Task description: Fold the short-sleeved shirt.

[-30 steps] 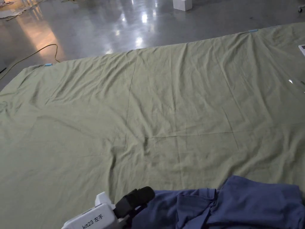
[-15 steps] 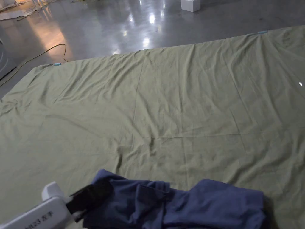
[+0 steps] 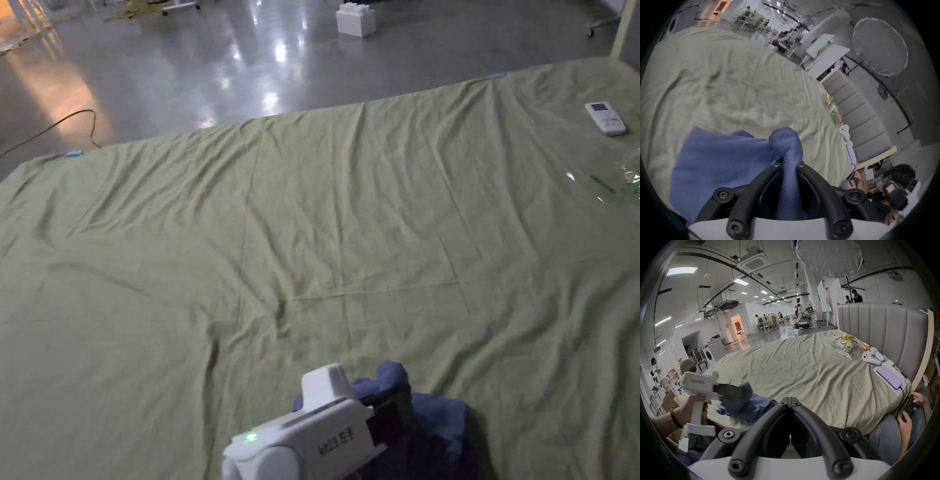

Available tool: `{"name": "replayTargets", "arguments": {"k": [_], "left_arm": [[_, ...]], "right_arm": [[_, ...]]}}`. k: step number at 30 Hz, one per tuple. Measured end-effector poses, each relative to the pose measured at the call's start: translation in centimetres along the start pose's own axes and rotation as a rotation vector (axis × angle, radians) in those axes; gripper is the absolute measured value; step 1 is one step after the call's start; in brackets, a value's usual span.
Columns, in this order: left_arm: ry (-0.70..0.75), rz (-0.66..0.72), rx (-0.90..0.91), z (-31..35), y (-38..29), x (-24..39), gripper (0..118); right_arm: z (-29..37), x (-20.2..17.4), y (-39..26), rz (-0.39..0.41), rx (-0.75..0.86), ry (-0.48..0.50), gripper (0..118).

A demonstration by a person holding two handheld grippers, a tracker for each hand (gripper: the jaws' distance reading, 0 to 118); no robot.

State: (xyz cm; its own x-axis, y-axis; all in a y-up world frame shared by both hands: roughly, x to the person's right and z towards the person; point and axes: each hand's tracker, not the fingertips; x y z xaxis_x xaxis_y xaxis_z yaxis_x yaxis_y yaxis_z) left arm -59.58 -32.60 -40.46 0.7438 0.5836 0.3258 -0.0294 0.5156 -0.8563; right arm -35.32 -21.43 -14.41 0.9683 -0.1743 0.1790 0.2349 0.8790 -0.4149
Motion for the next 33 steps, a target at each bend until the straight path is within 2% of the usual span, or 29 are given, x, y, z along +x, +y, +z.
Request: {"name": "replayTargets", "arguments": {"k": [1, 2, 4, 5, 8, 9, 10, 11, 12, 14, 17, 18, 21, 22, 24, 28, 31, 33], "left_arm": [[0.011, 0.007, -0.017, -1.1, -0.2, 0.2, 12], [0.000, 0.021, -0.053, -1.8, -0.2, 0.2, 20], [-0.086, 0.068, -0.067, -0.7, 0.2, -0.3, 60], [-0.118, 0.086, -0.069, 0.4, 0.4, -0.5, 72], [-0.150, 0.092, 0.132, 5.0, 1.7, -1.9, 75], [-0.112, 0.136, 0.162, 6.1, 2.0, -2.6, 70], [-0.110, 0.174, 0.182, 6.8, 2.2, -3.4, 51], [-0.123, 0.201, 0.178, 7.0, 2.2, -3.8, 16], [-0.107, 0.215, 0.183, 6.6, 1.8, -4.1, 1], [-0.107, 0.208, 0.148, 5.1, 1.1, -4.3, 1], [-0.248, 0.198, -0.020, 1.2, -0.9, -2.6, 1], [-0.250, 0.167, -0.065, -0.2, -1.5, -1.8, 1], [-0.051, 0.004, -0.156, -4.7, -2.9, -0.3, 0], [-0.022, -0.002, -0.177, -5.9, -3.4, -0.6, 0], [-0.094, 0.032, -0.151, -6.9, -3.5, -0.9, 0], [-0.117, 0.039, -0.132, -4.7, -2.2, 0.1, 0], [-0.249, 0.088, 0.006, 0.4, -0.5, -0.2, 0], [-0.246, 0.088, 0.091, 4.1, 0.7, -1.1, 0]], "right_arm": [[0.2, 0.2, -0.1, -0.003, -0.003, -0.008, 0], [0.3, 0.3, 0.2, -0.008, -0.008, -0.016, 0], [0.5, 0.7, 0.0, -0.023, -0.014, -0.031, 0], [0.6, 0.8, -0.1, -0.031, -0.017, -0.037, 0], [0.7, 2.6, -1.8, -0.057, -0.021, -0.050, 0], [0.6, 2.8, -1.9, -0.073, -0.025, -0.047, 0], [0.5, 3.0, -2.1, -0.087, -0.027, -0.041, 0], [0.4, 3.1, -2.2, -0.095, -0.028, -0.039, 0], [0.2, 3.2, -2.3, -0.102, -0.029, -0.037, 0], [0.0, 3.1, -2.2, -0.104, -0.033, -0.032, 0], [0.0, 2.6, -2.0, -0.087, -0.034, -0.028, 0], [0.0, 2.4, -1.9, -0.084, -0.034, -0.024, 0], [0.0, 1.9, -1.8, -0.069, -0.041, -0.018, 0], [0.0, 2.4, -2.7, -0.067, -0.042, -0.017, 0], [-0.2, 2.3, -3.0, -0.074, -0.051, 0.003, 0], [-2.6, 1.1, -3.9, -0.083, -0.129, 0.093, 0], [-7.4, -0.8, -4.6, -0.037, -0.243, 0.140, 0], [-10.9, -2.2, -4.9, -0.007, -0.306, 0.176, 0]]}}
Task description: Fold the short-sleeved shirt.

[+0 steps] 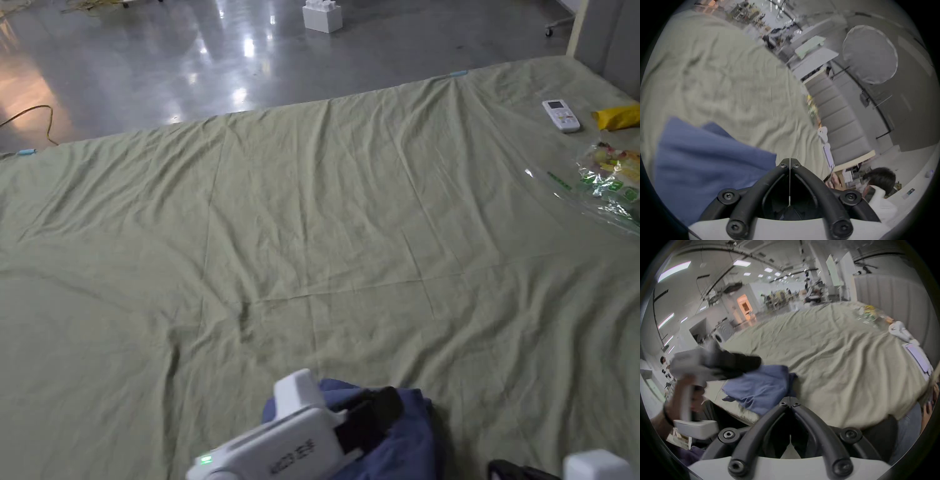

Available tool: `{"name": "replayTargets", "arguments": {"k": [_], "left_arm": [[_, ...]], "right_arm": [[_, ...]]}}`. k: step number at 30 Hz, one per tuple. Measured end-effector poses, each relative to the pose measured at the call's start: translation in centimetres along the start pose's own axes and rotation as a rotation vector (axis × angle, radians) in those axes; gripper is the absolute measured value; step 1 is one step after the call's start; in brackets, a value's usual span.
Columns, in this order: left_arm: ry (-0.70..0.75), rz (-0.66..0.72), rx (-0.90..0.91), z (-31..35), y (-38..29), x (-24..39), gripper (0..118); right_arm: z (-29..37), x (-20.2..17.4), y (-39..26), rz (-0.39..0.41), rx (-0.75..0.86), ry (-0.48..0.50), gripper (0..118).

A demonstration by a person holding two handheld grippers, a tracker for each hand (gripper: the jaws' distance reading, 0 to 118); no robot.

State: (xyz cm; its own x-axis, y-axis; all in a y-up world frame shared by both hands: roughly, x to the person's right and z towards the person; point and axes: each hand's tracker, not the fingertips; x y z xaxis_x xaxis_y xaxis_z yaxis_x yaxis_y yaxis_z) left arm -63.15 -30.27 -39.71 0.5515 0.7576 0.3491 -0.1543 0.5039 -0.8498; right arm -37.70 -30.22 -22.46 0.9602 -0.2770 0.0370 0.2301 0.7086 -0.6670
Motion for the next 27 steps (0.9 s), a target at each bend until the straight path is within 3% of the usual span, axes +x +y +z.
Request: {"name": "replayTargets", "arguments": {"k": [4, 6, 7, 8, 9, 11, 12, 13, 19, 22, 25, 27], "left_arm": [[0.099, -0.064, 0.066, 6.3, 2.4, -1.9, 0], [0.130, -0.073, 0.050, 8.1, 3.1, -3.8, 1], [0.159, -0.073, 0.034, 8.7, 3.3, -4.9, 4], [0.172, -0.068, 0.035, 9.4, 3.3, -5.9, 15], [0.184, -0.061, 0.033, 10.0, 3.4, -6.9, 40], [0.164, -0.013, -0.001, 10.0, 3.9, -9.4, 86], [0.141, 0.032, -0.022, 9.9, 4.0, -10.7, 108], [0.105, 0.082, -0.038, 9.6, 4.1, -11.9, 114], [-0.106, 0.345, -0.135, 4.8, 4.2, -16.4, 114], [-0.118, 0.418, -0.244, 1.5, 3.7, -16.9, 113], [-0.164, 0.404, -0.300, -0.2, 3.5, -15.9, 109], [-0.102, 0.400, -0.314, -1.3, 3.4, -14.8, 100]], "right_arm": [[-7.4, -1.5, 1.9, 0.017, -0.057, 0.107, 0], [-10.5, -1.8, 2.4, 0.057, -0.115, 0.086, 0], [-12.1, -1.6, 2.3, 0.075, -0.179, 0.026, 0], [-13.5, -1.3, 2.1, 0.090, -0.253, -0.015, 0], [-14.2, -1.0, 2.0, 0.065, -0.275, -0.027, 0], [-13.3, -0.4, 2.7, -0.059, -0.263, 0.004, 0], [-13.2, -0.3, 2.9, -0.072, -0.266, 0.009, 0], [-13.2, -0.4, 2.9, -0.043, -0.264, 0.008, 0], [-13.4, -0.2, 2.4, -0.045, -0.256, 0.020, 0], [-13.4, -0.2, 2.3, -0.044, -0.251, 0.019, 0], [-13.3, -0.2, 2.3, -0.045, -0.248, 0.021, 0], [-13.4, -0.2, 2.3, -0.053, -0.247, 0.020, 0]]}}
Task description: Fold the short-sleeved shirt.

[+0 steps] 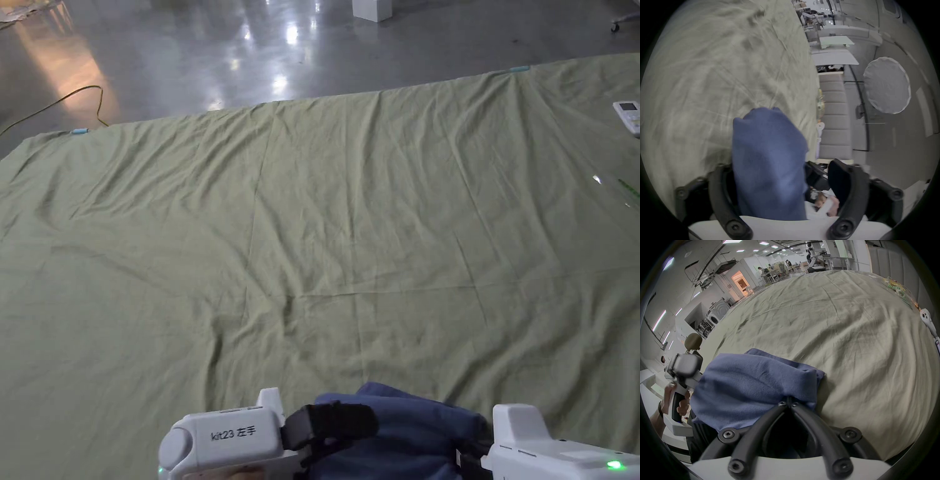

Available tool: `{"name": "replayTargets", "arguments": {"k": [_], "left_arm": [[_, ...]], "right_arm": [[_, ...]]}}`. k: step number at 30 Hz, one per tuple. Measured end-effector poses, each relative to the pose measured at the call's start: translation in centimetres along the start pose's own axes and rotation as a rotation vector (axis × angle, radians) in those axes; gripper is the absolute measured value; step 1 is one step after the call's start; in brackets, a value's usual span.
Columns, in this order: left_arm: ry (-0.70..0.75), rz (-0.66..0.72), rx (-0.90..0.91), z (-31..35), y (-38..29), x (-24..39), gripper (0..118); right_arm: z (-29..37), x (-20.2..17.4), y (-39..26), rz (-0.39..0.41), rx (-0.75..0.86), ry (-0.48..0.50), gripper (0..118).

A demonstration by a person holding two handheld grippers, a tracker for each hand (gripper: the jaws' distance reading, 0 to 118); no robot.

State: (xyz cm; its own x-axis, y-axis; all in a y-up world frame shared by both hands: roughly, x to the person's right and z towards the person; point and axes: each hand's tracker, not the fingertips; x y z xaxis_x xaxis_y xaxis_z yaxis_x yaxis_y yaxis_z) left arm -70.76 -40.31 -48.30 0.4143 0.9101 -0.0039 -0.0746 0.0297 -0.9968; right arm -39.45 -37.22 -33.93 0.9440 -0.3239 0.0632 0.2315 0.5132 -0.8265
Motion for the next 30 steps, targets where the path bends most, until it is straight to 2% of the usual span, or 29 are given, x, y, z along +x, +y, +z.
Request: {"name": "replayTargets", "arguments": {"k": [2, 3, 4, 5, 7, 8, 10, 13, 17, 18, 20, 23, 24, 26, 27, 28, 30], "left_arm": [[0.156, -0.123, -0.031, -1.0, -0.2, 0.9, 76], [0.210, -0.171, -0.036, -0.8, -0.3, 1.1, 50], [0.183, -0.127, -0.025, -0.5, -0.2, 0.9, 45], [0.146, -0.082, -0.010, 0.1, -0.1, 0.8, 45], [0.142, -0.107, 0.058, 1.9, -0.4, 1.4, 40], [0.123, -0.113, 0.068, 3.1, -0.4, 1.7, 39], [0.074, -0.100, 0.118, 6.7, -0.3, 2.3, 39], [0.140, -0.164, 0.212, 15.1, 0.8, 2.6, 39], [0.367, -0.159, 0.327, 27.4, 3.6, 1.2, 39], [0.482, -0.129, 0.349, 30.8, 4.6, 0.5, 39], [0.621, -0.114, 0.402, 35.2, 6.2, -0.7, 39], [0.646, 0.004, 0.442, 37.3, 7.8, -2.7, 40], [0.631, 0.027, 0.446, 37.1, 8.3, -3.6, 46], [0.693, 0.016, 0.389, 36.0, 9.3, -4.4, 68], [0.828, -0.028, 0.418, 37.1, 11.2, -6.5, 78], [0.955, -0.053, 0.409, 37.2, 11.5, -6.3, 78], [1.099, -0.108, 0.429, 38.3, 11.7, -5.0, 79]], "right_arm": [[0.1, 0.1, -0.1, -0.006, 0.002, 0.002, 0], [0.2, 0.1, -0.1, -0.005, 0.003, 0.004, 0], [0.4, 0.0, 0.0, -0.007, 0.001, 0.010, 0], [0.9, -0.1, 0.3, -0.028, -0.007, 0.017, 0], [2.3, -0.4, 0.9, -0.142, 0.006, 0.073, 0], [3.1, -0.7, 1.1, -0.154, 0.050, 0.130, 0], [4.8, -1.6, 1.5, -0.132, 0.120, 0.222, 0], [6.4, -2.7, 1.6, -0.100, 0.143, 0.254, 0], [6.5, -2.9, 0.5, -0.123, 0.108, 0.275, 0], [6.3, -2.8, 0.1, -0.131, 0.095, 0.269, 0], [5.6, -2.6, -0.5, -0.140, 0.067, 0.258, 0], [4.5, -2.3, -1.3, -0.174, 0.022, 0.245, 0], [4.3, -2.3, -1.6, -0.183, 0.017, 0.237, 0], [3.2, -0.3, -2.1, -0.202, 0.010, 0.247, 0], [3.2, 0.0, -2.3, -0.217, 0.002, 0.249, 0], [3.4, 0.2, -2.4, -0.224, 0.000, 0.250, 0], [4.1, -0.1, -2.4, -0.204, 0.002, 0.243, 0]]}}
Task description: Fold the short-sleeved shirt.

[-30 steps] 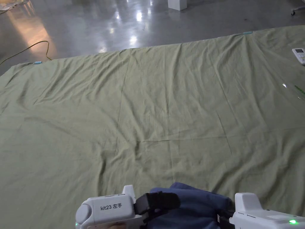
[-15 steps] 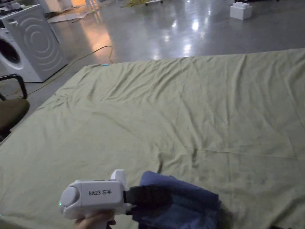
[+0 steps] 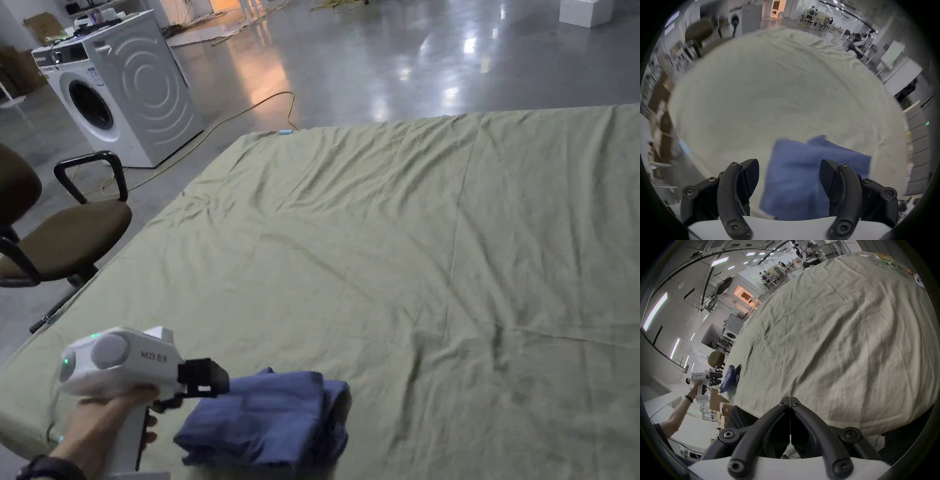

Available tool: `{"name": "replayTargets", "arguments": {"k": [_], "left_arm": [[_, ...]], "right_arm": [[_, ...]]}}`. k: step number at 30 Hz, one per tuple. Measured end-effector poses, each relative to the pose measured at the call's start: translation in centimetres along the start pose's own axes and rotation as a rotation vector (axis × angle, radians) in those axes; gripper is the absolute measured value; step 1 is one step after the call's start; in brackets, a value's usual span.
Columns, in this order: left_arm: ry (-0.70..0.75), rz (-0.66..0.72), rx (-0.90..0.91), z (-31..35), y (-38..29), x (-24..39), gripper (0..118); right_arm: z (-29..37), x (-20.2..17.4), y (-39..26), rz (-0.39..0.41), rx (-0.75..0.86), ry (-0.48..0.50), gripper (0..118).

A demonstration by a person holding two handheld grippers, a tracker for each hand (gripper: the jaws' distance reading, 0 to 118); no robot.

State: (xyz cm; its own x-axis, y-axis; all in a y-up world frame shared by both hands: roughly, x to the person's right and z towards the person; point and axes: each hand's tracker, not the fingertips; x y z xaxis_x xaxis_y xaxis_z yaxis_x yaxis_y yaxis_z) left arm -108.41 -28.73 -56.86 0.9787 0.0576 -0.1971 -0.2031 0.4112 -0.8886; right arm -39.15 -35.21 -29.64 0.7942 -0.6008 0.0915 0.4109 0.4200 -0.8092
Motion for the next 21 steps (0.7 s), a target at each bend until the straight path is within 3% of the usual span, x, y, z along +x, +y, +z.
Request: {"name": "replayTargets", "arguments": {"k": [4, 11, 15, 19, 21], "left_arm": [[0.050, -0.041, 0.199, 7.3, 0.0, 0.8, 79], [-0.150, -0.241, 0.616, 21.8, -9.1, 10.9, 79], [-0.355, -0.408, 0.724, 22.9, -14.4, 17.6, 78], [-0.367, -0.452, 0.826, 22.2, -18.2, 24.6, 73], [-0.387, -0.467, 0.842, 22.6, -19.4, 27.3, 62]], "right_arm": [[1.5, 0.1, 0.5, 0.070, 0.043, -0.025, 0], [6.8, -1.7, 1.5, 0.205, 0.364, -0.123, 0], [10.7, -4.4, 2.8, 0.345, 0.552, -0.185, 0], [13.7, -7.1, 4.2, 0.439, 0.687, -0.245, 0], [15.1, -7.9, 4.7, 0.452, 0.743, -0.247, 0]]}}
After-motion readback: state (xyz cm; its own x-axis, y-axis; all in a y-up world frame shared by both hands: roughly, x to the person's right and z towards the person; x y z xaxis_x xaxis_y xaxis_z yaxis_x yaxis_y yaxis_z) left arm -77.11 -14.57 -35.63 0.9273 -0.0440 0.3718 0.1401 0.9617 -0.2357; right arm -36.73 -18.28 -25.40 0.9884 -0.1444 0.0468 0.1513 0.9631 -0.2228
